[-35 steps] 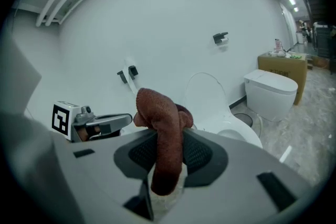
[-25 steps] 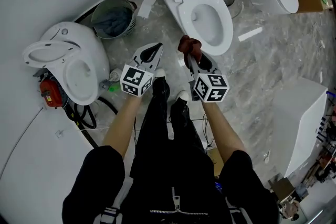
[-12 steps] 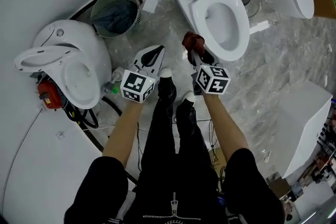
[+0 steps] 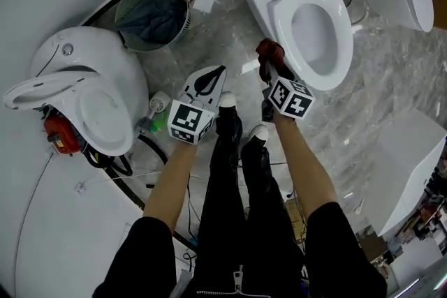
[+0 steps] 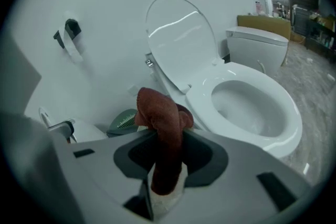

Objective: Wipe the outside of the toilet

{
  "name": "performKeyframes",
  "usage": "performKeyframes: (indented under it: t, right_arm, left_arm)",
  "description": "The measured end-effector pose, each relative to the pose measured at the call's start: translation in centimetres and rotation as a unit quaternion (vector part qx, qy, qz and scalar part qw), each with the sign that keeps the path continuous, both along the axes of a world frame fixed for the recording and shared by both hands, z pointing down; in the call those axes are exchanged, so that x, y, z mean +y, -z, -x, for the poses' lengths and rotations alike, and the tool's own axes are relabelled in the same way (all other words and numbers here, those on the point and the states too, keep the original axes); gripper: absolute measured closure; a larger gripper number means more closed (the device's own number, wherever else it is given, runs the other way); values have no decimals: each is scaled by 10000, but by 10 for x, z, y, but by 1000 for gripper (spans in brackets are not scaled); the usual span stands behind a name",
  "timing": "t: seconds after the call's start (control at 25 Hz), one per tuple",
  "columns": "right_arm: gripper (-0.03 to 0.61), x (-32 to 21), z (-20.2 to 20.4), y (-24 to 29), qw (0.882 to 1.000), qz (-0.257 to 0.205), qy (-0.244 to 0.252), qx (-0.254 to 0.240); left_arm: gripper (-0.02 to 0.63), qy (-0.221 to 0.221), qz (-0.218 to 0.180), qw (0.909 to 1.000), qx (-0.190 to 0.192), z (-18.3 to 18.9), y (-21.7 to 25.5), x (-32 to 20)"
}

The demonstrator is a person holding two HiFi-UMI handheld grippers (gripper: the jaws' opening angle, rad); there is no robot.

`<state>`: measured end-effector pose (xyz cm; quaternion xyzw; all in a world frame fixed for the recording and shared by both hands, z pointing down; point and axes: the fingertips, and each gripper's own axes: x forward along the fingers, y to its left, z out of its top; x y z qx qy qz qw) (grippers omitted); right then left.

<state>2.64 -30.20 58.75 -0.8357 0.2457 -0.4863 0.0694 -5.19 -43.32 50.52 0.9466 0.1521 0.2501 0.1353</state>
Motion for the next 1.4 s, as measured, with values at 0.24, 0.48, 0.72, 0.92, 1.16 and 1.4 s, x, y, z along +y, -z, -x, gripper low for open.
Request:
performKeyframes:
  t: [0.24, 0.48, 0.72, 0.92, 1.16, 1.4]
  right_arm:
    - [458, -3, -17, -55, 9990, 72, -395, -216]
    - [459, -22, -23, -104, 9959, -71, -794, -428]
    - [457, -21, -43, -143, 9862, -214, -1562, -512]
    - [459, -14, -53, -169, 9809, -189, -1873, -488]
    - [462, -2, -51, -181, 9763, -325, -2109, -347]
    - [462, 28, -31, -183, 9804, -318, -1916, -328]
  left_arm:
    - [614, -88, 42, 9999, 69, -4, -32, -1]
    - [614, -316, 27, 9994, 136, 0, -60, -5]
    - [614, -481, 38, 9988, 100, 12, -86, 0]
    - [614, -458, 3, 9989, -27, 28, -104, -3]
    - [614, -487, -140, 9987, -17, 38, -114, 3]
    - [614, -167, -181, 9997, 81, 31, -115, 19]
